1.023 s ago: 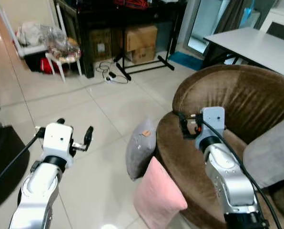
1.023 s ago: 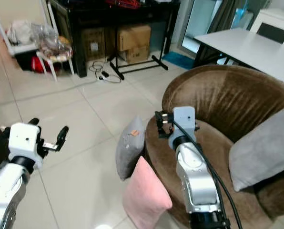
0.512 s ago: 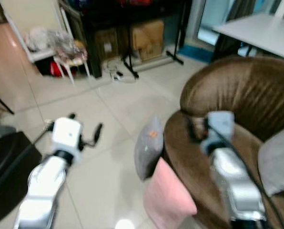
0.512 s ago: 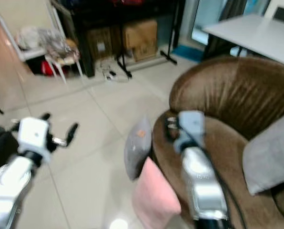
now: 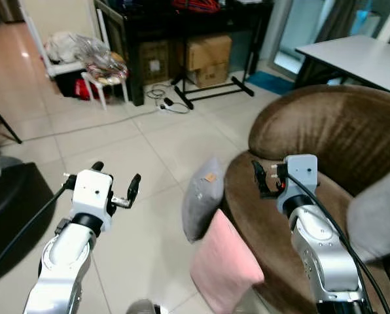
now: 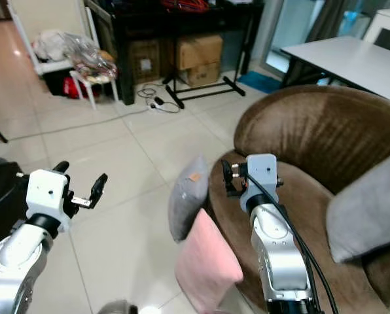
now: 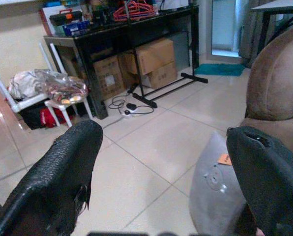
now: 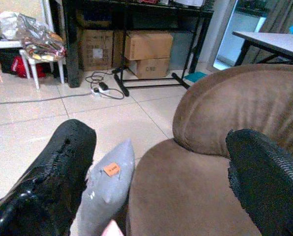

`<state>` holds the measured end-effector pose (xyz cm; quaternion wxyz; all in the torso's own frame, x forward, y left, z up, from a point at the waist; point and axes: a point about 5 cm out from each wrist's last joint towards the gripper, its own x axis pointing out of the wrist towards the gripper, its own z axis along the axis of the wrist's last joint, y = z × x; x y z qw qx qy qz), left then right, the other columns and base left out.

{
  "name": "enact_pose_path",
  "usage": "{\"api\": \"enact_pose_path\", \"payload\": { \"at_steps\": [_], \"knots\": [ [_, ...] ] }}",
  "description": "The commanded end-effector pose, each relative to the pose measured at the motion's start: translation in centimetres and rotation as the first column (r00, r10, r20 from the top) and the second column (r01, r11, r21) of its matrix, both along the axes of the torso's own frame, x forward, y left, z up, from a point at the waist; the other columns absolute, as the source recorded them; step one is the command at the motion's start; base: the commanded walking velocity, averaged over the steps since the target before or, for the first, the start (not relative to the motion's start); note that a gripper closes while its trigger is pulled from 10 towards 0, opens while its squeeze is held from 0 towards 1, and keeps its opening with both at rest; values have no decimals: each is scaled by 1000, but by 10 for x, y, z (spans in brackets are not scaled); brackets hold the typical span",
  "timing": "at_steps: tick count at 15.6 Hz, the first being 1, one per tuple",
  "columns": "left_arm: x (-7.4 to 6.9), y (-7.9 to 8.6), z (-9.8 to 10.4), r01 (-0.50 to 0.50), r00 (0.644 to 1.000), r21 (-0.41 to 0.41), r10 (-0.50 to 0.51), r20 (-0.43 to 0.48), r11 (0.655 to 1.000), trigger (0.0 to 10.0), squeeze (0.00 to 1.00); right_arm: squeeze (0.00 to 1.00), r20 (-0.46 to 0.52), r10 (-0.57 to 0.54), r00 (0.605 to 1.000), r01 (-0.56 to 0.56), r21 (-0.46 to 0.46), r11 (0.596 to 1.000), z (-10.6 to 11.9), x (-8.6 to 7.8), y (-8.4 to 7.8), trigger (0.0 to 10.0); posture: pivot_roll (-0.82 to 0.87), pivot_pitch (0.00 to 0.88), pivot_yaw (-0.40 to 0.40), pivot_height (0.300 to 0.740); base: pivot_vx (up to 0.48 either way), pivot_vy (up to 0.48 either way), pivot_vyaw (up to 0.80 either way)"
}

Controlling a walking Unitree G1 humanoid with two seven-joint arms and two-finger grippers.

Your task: Move the pillow to the sofa from floor

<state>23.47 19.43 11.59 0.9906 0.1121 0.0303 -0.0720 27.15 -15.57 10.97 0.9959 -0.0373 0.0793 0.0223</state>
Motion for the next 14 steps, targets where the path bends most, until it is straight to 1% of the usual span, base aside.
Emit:
{"api": "enact_pose_path", "payload": {
  "at_steps": [1,4,6,8,14],
  "knots": [
    [0,1,1,-17,1000,2,17,9,1000,10000,0,1000,4,-1,1000,1,-5,1000,1,2,-3,10000,30,0,-58,635,0,0,0],
    [-1,1,1,-29,999,4,29,19,1000,10000,0,1000,5,12,1000,-12,-12,1000,1,3,-1,10000,35,0,-70,605,0,0,0],
    [-2,0,1,-25,999,-11,25,30,1000,10000,0,1000,12,24,1000,-24,-25,999,2,4,0,10000,34,0,-74,585,0,0,0],
    [-2,-1,1,-24,999,-21,25,33,999,10000,0,1000,10,26,1000,-25,-37,999,3,5,-1,10000,35,0,-82,585,0,0,0],
    [-5,0,-1,-34,999,-39,36,34,999,10000,0,1000,2,25,1000,-25,-46,999,3,7,-3,10000,35,0,-96,585,294,0,0]
  ]
}}
